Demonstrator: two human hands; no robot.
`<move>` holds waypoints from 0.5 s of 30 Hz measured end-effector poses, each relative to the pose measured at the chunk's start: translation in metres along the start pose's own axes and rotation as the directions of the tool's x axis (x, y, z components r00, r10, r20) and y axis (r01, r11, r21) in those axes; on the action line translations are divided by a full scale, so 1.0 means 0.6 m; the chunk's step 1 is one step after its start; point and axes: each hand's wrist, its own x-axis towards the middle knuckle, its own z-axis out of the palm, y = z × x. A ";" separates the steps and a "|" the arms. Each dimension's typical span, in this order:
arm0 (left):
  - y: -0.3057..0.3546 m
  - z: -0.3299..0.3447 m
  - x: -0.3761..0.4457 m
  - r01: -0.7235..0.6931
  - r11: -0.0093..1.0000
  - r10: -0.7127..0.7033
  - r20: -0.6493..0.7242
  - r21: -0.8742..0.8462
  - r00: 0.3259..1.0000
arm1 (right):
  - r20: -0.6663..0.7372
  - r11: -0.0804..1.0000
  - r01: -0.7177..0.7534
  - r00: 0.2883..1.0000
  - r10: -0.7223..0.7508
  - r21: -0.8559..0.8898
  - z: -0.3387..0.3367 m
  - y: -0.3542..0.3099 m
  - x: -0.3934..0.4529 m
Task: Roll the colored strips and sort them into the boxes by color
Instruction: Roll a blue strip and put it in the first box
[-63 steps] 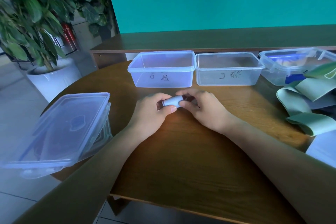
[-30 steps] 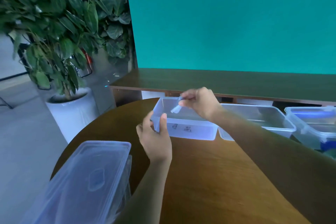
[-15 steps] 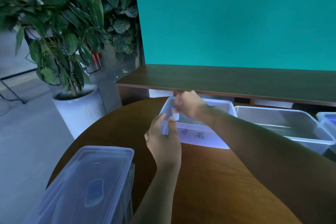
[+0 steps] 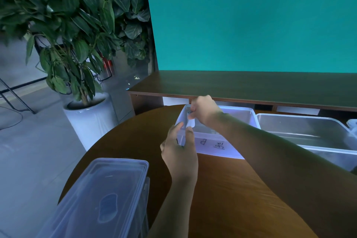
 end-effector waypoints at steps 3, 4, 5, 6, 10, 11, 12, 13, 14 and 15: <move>-0.001 0.000 -0.001 -0.007 1.000 0.007 0.001 -0.003 1.000 | -0.004 0.999 0.006 1.000 -0.006 0.048 -0.006 0.006 -0.009; -0.001 0.001 -0.002 -0.007 1.000 0.007 0.002 -0.008 1.000 | -0.010 0.997 0.009 1.000 -0.008 0.077 -0.007 0.009 -0.013; -0.001 0.000 -0.003 -0.006 1.000 0.006 0.002 -0.017 1.000 | -0.009 0.994 0.002 1.000 -0.001 0.113 -0.008 0.011 -0.017; -0.001 0.001 -0.003 -0.008 1.000 0.008 0.002 -0.023 1.000 | -0.014 0.990 -0.006 1.000 0.008 0.144 -0.009 0.014 -0.020; 0.000 0.000 -0.004 -0.027 0.999 0.027 0.004 -0.037 1.000 | -0.027 0.976 -0.035 0.999 0.042 0.215 -0.012 0.016 -0.029; 0.001 0.000 -0.004 -0.026 0.999 0.026 0.003 -0.040 1.000 | -0.023 0.973 -0.045 0.998 0.051 0.225 -0.013 0.016 -0.031; 0.001 0.000 -0.004 -0.025 0.999 0.025 0.002 -0.040 1.000 | -0.021 0.971 -0.051 0.998 0.058 0.235 -0.014 0.016 -0.031; 0.002 0.000 -0.004 -0.029 0.999 0.029 0.000 -0.038 1.000 | -0.017 0.969 -0.053 0.998 0.059 0.243 -0.014 0.018 -0.032; 0.001 0.001 -0.004 -0.034 0.999 0.034 -0.002 -0.035 0.999 | -0.011 0.970 -0.050 0.998 0.054 0.240 -0.015 0.020 -0.033; 0.001 0.001 -0.004 -0.042 0.999 0.042 -0.004 -0.032 0.999 | -0.005 0.972 -0.046 0.999 0.049 0.229 -0.015 0.021 -0.034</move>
